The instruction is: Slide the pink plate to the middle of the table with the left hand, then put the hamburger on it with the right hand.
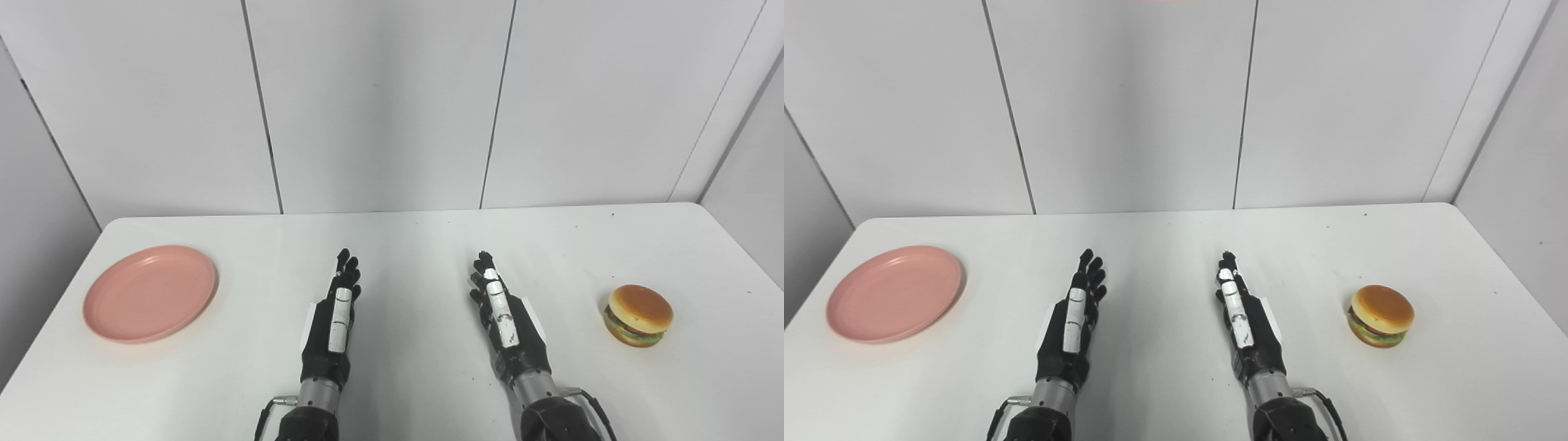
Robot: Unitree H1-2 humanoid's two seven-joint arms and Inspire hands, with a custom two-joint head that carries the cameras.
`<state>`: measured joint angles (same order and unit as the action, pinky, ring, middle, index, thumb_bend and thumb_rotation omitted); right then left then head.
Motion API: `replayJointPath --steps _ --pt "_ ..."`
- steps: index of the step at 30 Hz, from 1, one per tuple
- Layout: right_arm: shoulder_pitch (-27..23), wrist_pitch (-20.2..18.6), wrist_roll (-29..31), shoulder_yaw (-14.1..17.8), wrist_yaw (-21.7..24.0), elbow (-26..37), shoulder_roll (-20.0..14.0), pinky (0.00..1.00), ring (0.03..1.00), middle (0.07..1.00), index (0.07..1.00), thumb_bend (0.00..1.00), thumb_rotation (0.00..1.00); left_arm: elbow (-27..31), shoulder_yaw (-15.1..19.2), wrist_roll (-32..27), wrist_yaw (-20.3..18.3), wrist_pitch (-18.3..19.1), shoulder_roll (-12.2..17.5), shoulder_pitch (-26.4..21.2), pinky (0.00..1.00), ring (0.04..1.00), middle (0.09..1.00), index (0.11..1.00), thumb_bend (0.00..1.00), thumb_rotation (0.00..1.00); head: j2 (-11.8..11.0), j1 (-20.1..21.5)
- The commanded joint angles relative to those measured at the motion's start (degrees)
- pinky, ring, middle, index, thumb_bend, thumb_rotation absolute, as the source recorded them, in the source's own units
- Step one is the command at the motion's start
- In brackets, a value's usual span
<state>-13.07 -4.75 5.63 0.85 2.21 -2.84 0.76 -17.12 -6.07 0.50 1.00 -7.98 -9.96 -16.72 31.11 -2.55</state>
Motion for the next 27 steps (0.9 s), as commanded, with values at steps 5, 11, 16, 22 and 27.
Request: replayJointPath --steps 5,11,16,22,27 --pt "-2.1 2.6 -0.5 -0.3 0.2 1.8 0.0 1.0 1.0 1.0 1.0 0.53 0.98 -1.3 0.3 0.5 -0.3 0.1 1.2 2.7 1.0 1.0 1.0 1.0 0.74 1.0 0.1 0.0" --pt "-2.2 2.4 0.2 0.0 0.3 1.6 0.2 1.0 0.997 1.0 1.0 0.54 0.95 -1.3 0.2 0.5 -0.3 0.3 1.3 2.7 1.0 1.0 1.0 1.0 0.73 1.0 0.1 0.0" --pt "-2.1 2.6 0.2 0.0 0.2 1.6 0.1 1.0 0.999 1.0 1.0 0.54 0.95 -1.5 0.2 0.3 -0.3 -0.1 1.1 2.7 1.0 1.0 1.0 1.0 0.73 1.0 -0.6 -2.2" --pt "-1.6 3.2 4.5 1.1 3.8 0.7 -1.6 1.0 1.0 1.0 1.0 0.54 0.96 -2.8 0.3 0.5 0.6 -1.5 -0.2 2.1 1.0 1.0 1.0 1.0 0.74 1.0 -4.0 -13.8" --pt "-1.9 4.5 6.6 2.6 5.1 -1.9 -2.3 1.0 1.0 1.0 1.0 0.62 0.93 -1.3 0.9 3.1 3.1 -2.1 -0.1 -0.1 1.0 1.0 1.0 1.0 0.71 1.0 -5.7 -19.1"
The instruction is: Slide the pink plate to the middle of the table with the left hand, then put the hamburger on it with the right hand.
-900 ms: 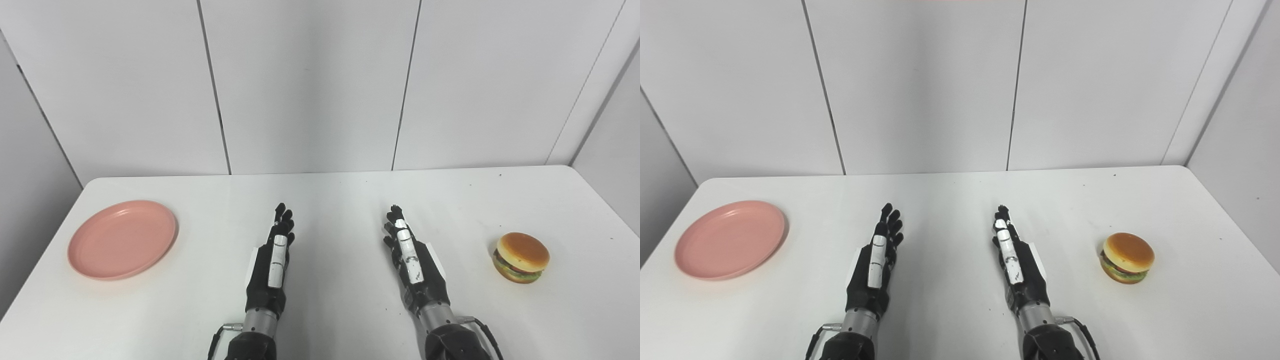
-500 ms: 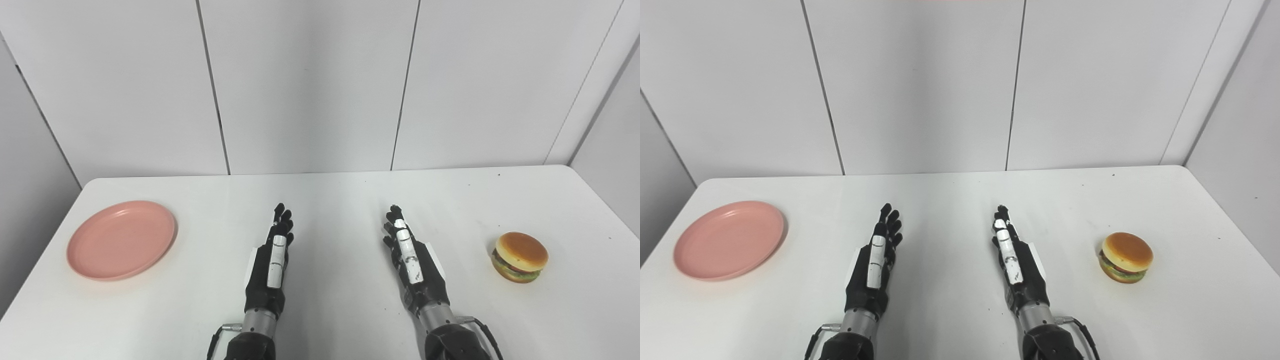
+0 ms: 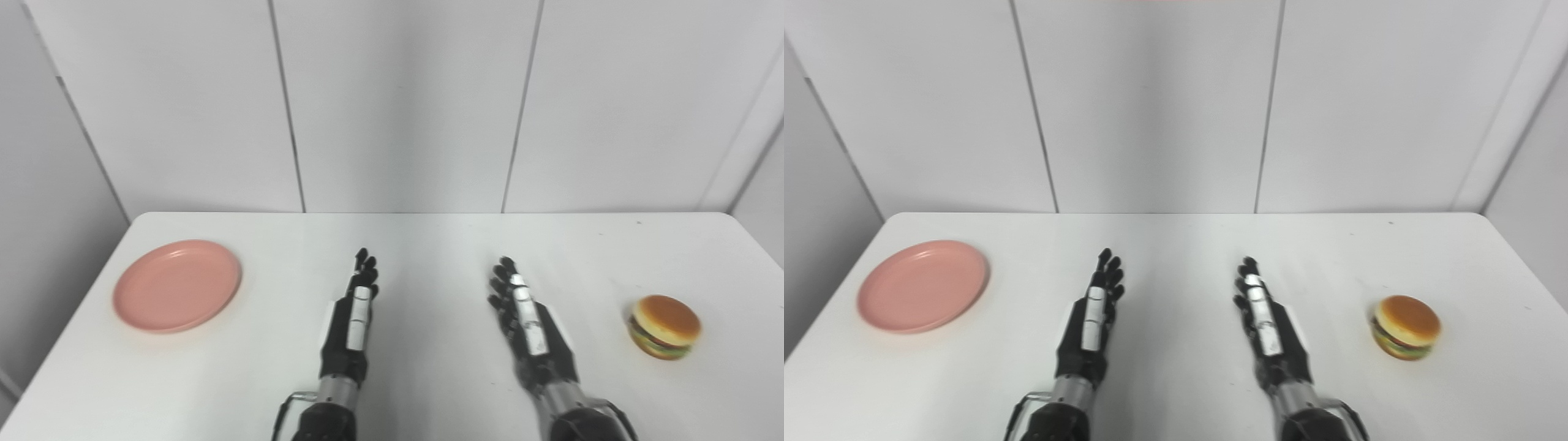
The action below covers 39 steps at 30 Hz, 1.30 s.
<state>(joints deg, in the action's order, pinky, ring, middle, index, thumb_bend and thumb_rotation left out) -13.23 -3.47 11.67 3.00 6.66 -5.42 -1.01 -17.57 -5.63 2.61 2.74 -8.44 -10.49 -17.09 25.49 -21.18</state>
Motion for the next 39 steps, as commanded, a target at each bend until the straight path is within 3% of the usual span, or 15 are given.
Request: replayJointPath --steps 1,4,10,13,19,26,33,39 --pt "-1.4 3.7 0.1 0.5 0.7 0.9 -0.9 1.0 1.0 1.0 1.0 0.61 0.93 -0.4 1.5 0.2 1.8 -2.3 0.4 -0.4 1.0 1.0 1.0 1.0 0.71 1.0 -0.8 -2.4" --pt "-1.0 3.8 -0.2 0.8 0.0 1.8 -1.0 1.0 1.0 1.0 1.0 0.55 0.97 0.9 4.2 -2.4 2.1 -3.7 1.1 -1.8 1.0 1.0 1.0 0.999 0.76 1.0 -1.5 -4.1" --pt "-0.8 2.1 -0.6 0.4 0.0 3.7 -1.6 1.0 1.0 1.0 1.0 0.54 0.97 9.8 8.7 -5.7 1.8 2.6 3.7 -2.2 1.0 1.0 1.0 0.998 0.81 1.0 -3.1 -7.5" --pt "-1.1 2.6 -0.8 0.5 -0.2 3.3 -1.6 1.0 1.0 1.0 1.0 0.56 0.94 13.2 11.7 -7.2 4.0 4.0 4.1 -2.9 0.95 0.942 0.934 0.923 0.8 1.0 -3.3 -7.7" --pt "-0.7 2.9 -0.7 0.6 0.5 3.4 -2.3 1.0 1.0 1.0 1.0 0.54 0.91 15.8 16.0 -6.4 7.1 7.5 7.8 -5.7 0.85 0.843 0.842 0.843 0.83 1.0 -3.6 -8.2" --pt "-0.7 2.0 0.3 0.7 1.0 4.3 -2.3 1.0 1.0 1.0 1.0 0.51 0.9 15.7 22.8 -7.2 10.8 7.4 13.0 -7.8 0.78 0.755 0.747 0.744 0.82 1.0 -3.6 -8.8" --pt "-0.3 2.0 -0.1 0.2 0.9 5.5 -2.7 1.0 1.0 1.0 1.0 0.47 0.94 9.9 28.4 -10.7 11.5 4.9 18.7 -9.0 0.7 0.712 0.704 0.705 0.82 1.0 -3.7 -9.0" --pt "-0.5 1.2 0.1 0.4 0.3 5.8 -2.3 1.0 1.0 1.0 1.0 0.49 0.93 7.3 30.4 -11.2 11.8 3.3 22.4 -8.8 0.69 0.706 0.694 0.695 0.82 1.0 -3.6 -9.5"
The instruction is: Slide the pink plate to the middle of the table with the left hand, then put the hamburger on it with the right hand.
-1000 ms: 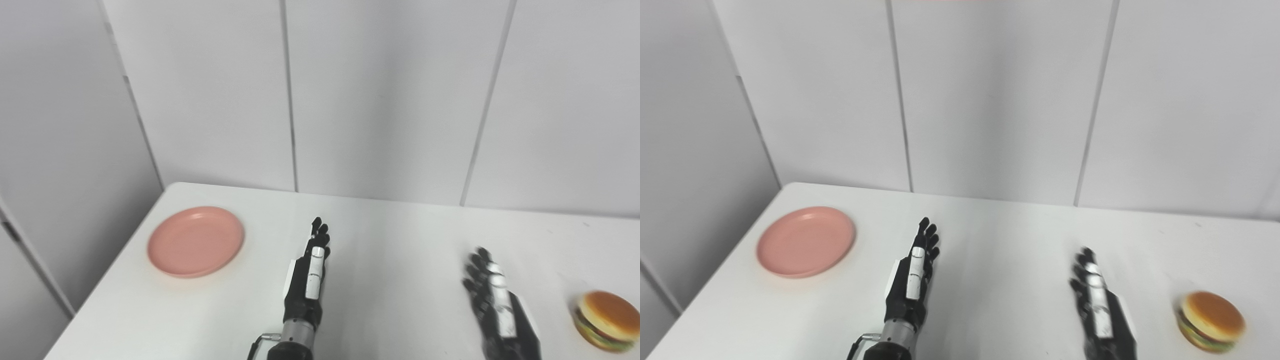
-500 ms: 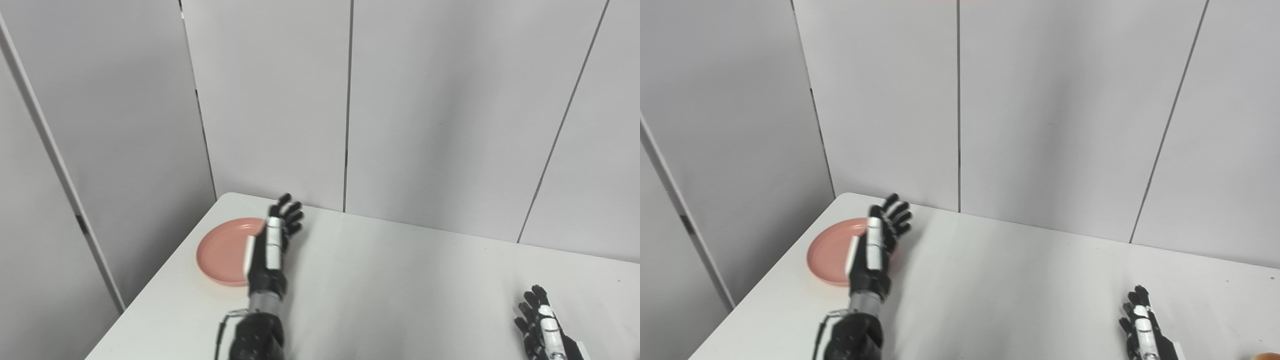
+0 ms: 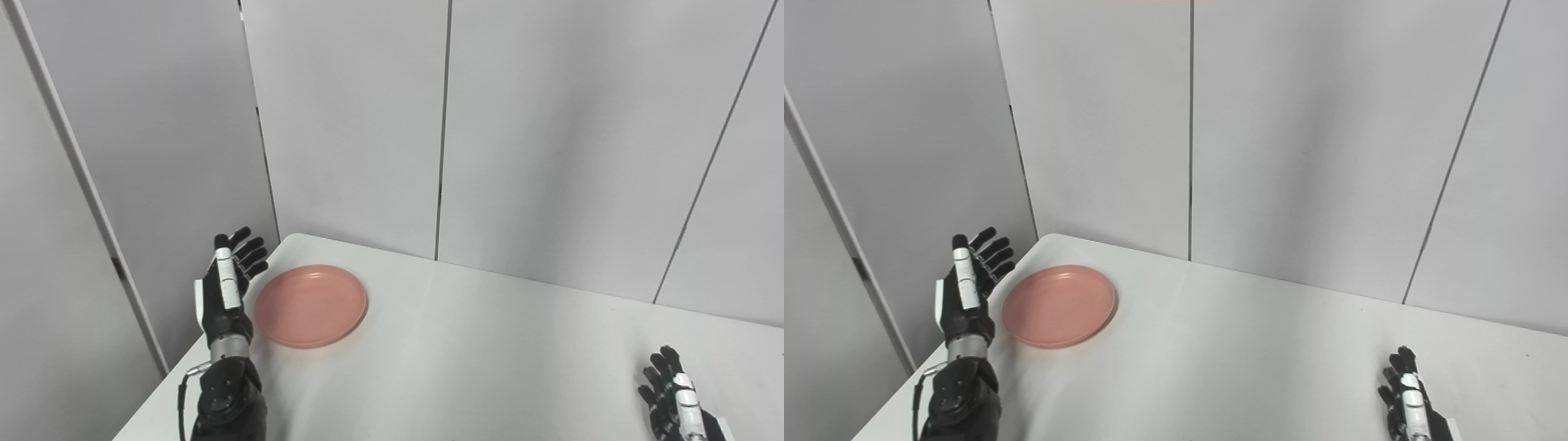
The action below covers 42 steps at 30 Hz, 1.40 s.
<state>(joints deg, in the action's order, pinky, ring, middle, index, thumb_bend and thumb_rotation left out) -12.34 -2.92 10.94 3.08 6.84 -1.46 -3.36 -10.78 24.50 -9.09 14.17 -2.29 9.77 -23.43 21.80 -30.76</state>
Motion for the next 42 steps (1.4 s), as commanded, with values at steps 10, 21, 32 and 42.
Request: replayJointPath --steps 10,21,32,42 --pt "-0.8 -0.8 -0.2 0.1 -1.1 3.7 0.3 1.0 1.0 1.0 1.0 0.5 0.9 -8.8 2.3 -0.3 1.0 -6.6 6.8 -2.5 0.71 0.713 0.703 0.697 0.79 1.0 0.3 -0.2" --pt "-0.4 -2.4 -0.3 -0.2 -1.7 5.6 0.3 1.0 1.0 1.0 1.0 0.48 0.87 -18.6 1.3 -1.1 0.2 -9.3 8.3 -4.3 0.72 0.74 0.731 0.725 0.77 1.0 0.5 0.3" --pt "-0.2 -3.3 -1.0 -0.5 -2.7 6.8 0.7 1.0 1.0 1.0 1.0 0.45 0.91 -27.6 -0.2 -2.7 -2.4 -11.2 7.8 -7.8 0.76 0.774 0.76 0.747 0.85 1.0 0.6 0.5" --pt "0.1 -4.0 0.6 -0.4 -2.2 8.1 1.1 1.0 1.0 1.0 1.0 0.43 0.89 -32.0 -2.7 -1.5 -1.4 -14.1 6.0 -9.4 0.75 0.761 0.756 0.752 0.82 1.0 0.9 1.1"
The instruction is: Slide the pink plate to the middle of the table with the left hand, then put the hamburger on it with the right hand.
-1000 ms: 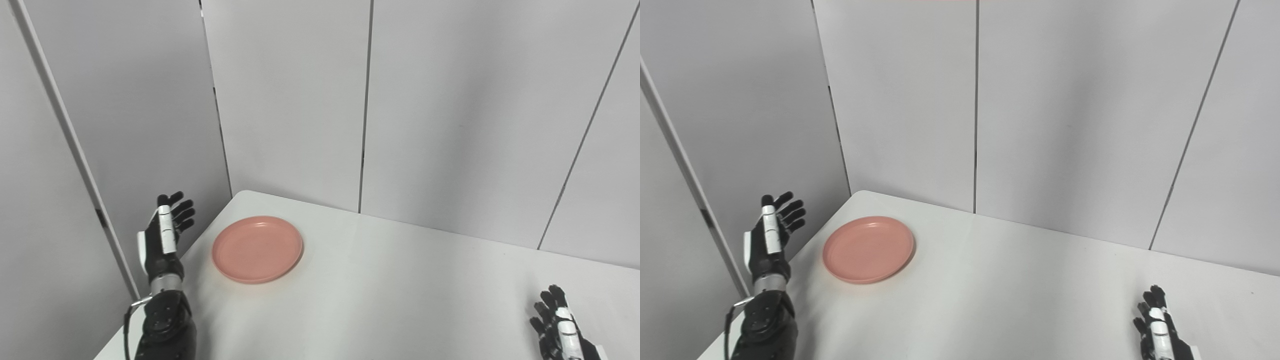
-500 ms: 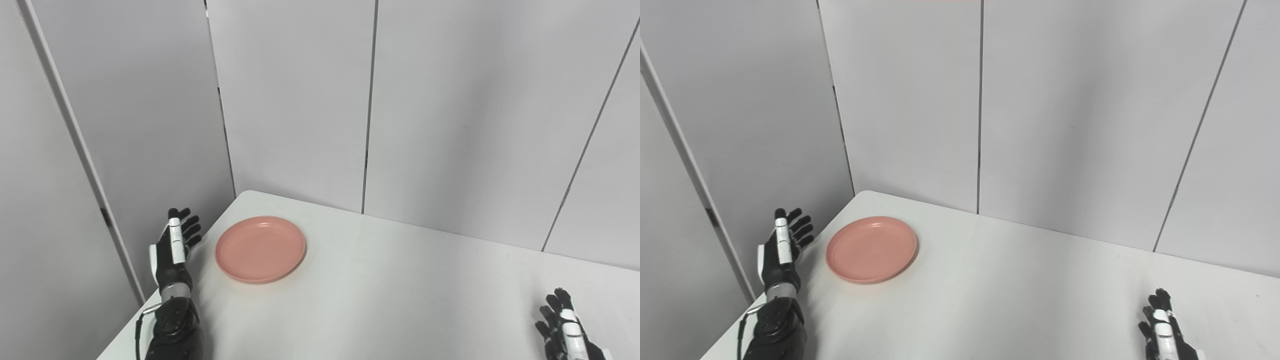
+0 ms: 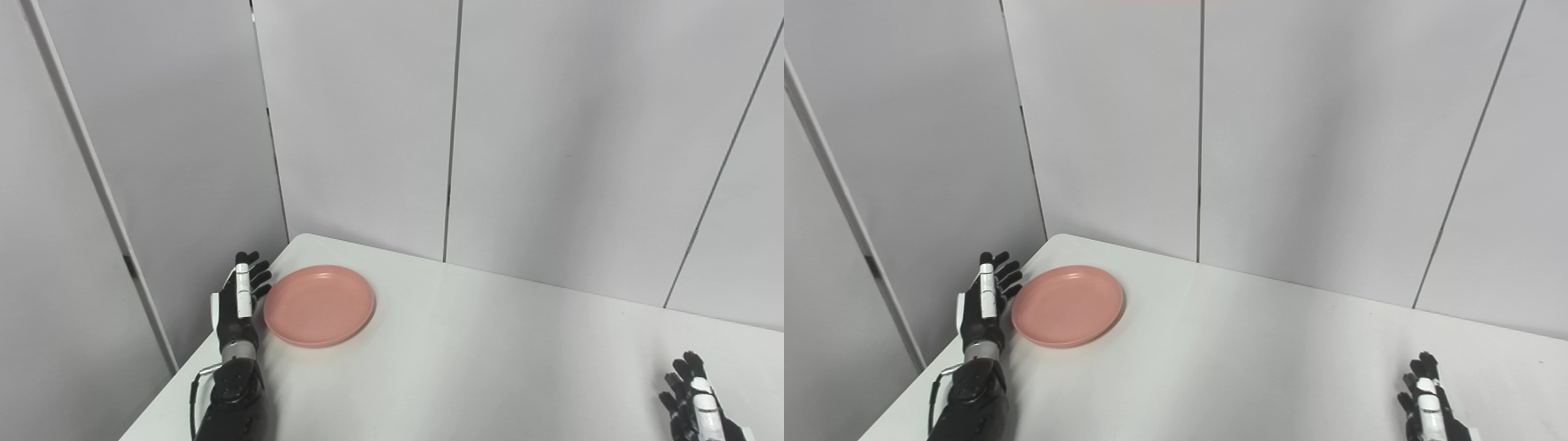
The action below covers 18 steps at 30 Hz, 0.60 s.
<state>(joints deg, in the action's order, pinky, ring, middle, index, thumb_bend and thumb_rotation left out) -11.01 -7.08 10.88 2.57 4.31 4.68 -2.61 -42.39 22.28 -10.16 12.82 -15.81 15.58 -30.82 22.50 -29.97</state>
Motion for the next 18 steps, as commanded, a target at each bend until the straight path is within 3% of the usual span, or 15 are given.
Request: replayJointPath --steps 1,7,14,18 --pt "-1.2 -0.2 0.9 0.1 0.2 2.2 0.5 1.0 1.0 1.0 1.0 0.43 0.88 -0.9 -0.8 -0.3 -0.3 -0.9 0.1 -2.2 0.74 0.761 0.757 0.753 0.82 1.0 0.2 0.3" --pt "-1.1 0.2 -0.4 -0.4 0.2 2.2 0.2 1.0 1.0 1.0 1.0 0.43 0.92 -1.6 -2.8 -0.2 -1.2 -0.5 -1.2 -2.1 0.73 0.755 0.754 0.749 0.83 1.0 0.3 1.3" --pt "-1.1 -1.0 1.3 -0.1 0.6 2.6 0.5 1.0 1.0 1.0 1.0 0.42 0.89 -3.6 -3.5 -3.8 -6.4 -0.7 -2.6 -2.7 0.73 0.754 0.752 0.744 0.86 1.0 0.6 1.8" --pt "-1.4 -1.6 0.4 -0.7 0.5 2.4 0.0 1.0 1.0 1.0 1.0 0.4 0.96 -4.2 -4.3 -4.7 -8.4 -1.6 -4.0 -3.0 0.7 0.733 0.73 0.722 0.88 0.99 0.7 3.2"
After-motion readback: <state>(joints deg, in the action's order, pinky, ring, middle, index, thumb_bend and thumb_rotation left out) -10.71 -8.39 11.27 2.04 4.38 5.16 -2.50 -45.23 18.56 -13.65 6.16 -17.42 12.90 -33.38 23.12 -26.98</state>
